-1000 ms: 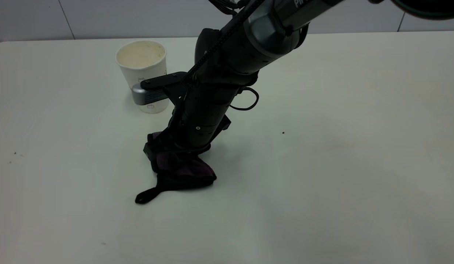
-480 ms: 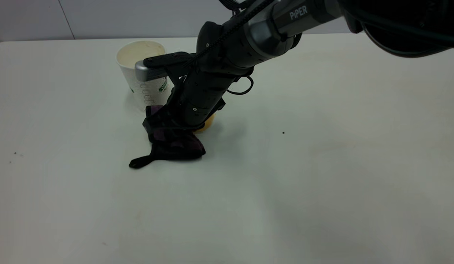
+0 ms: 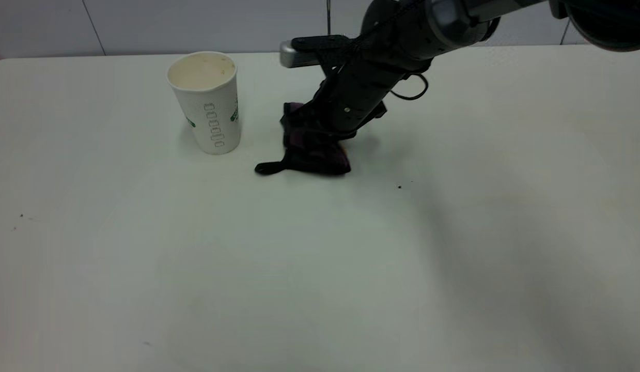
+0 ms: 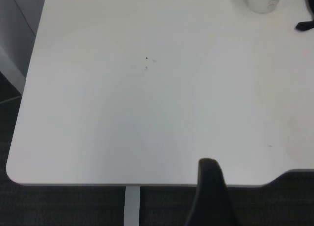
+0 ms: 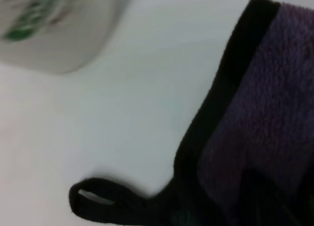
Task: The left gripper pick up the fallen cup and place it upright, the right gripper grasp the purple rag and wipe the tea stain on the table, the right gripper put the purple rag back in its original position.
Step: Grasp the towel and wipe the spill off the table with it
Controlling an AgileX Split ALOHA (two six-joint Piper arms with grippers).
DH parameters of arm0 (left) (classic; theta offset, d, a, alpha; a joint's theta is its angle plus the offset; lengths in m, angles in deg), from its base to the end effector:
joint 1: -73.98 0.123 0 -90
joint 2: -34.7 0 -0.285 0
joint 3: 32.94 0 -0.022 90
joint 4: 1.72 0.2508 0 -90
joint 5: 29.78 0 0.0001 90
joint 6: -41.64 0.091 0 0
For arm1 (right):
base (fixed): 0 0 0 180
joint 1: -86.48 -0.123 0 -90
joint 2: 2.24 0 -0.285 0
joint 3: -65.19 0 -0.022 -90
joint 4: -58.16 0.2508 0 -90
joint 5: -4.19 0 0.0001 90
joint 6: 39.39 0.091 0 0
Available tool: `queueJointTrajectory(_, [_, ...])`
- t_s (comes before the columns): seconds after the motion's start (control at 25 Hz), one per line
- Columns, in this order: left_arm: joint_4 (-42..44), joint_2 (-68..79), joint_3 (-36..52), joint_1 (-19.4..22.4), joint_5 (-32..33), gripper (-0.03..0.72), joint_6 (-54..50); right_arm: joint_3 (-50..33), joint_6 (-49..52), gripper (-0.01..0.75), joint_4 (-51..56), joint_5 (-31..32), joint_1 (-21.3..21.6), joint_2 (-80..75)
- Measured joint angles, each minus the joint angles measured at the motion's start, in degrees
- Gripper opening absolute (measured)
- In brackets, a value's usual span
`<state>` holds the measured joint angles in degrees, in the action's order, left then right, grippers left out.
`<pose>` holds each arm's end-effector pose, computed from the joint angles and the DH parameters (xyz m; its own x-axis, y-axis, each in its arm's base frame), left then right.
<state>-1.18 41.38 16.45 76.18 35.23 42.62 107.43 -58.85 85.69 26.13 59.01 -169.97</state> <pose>-0.0094 0.0004 0.2673 -0.5167 0.0012 -0.8562 -0.0348 0.9991 0.0225 0.4777 0.2661 -0.0177 -0.7835 -0.2847 -0.5523 -0.4582 0.8651 0.2040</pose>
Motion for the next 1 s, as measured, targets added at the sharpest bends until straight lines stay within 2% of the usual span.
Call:
queueJointTrajectory(0.2, [0.00, 0.00, 0.00, 0.00, 0.00, 0.556, -0.06, 0.17, 0.75, 0.089, -0.11, 2.39, 5.02, 0.00])
queueJointTrajectory(0.48, [0.00, 0.00, 0.00, 0.00, 0.00, 0.556, -0.13, 1.19, 5.55, 0.090, -2.28, 11.05, 11.10, 0.39])
queueJointTrajectory(0.84, [0.00, 0.00, 0.00, 0.00, 0.00, 0.556, -0.08, 2.00, 12.04, 0.103, -8.30, 25.81, 21.81, 1.30])
queueJointTrajectory(0.92, [0.00, 0.00, 0.00, 0.00, 0.00, 0.556, -0.08, 3.70, 13.14, 0.125, -10.13, 30.54, 24.25, 1.24])
queueJointTrajectory(1.0, [0.00, 0.00, 0.00, 0.00, 0.00, 0.556, -0.08, 6.07, 13.95, 0.191, -12.19, 36.32, 26.89, 0.76])
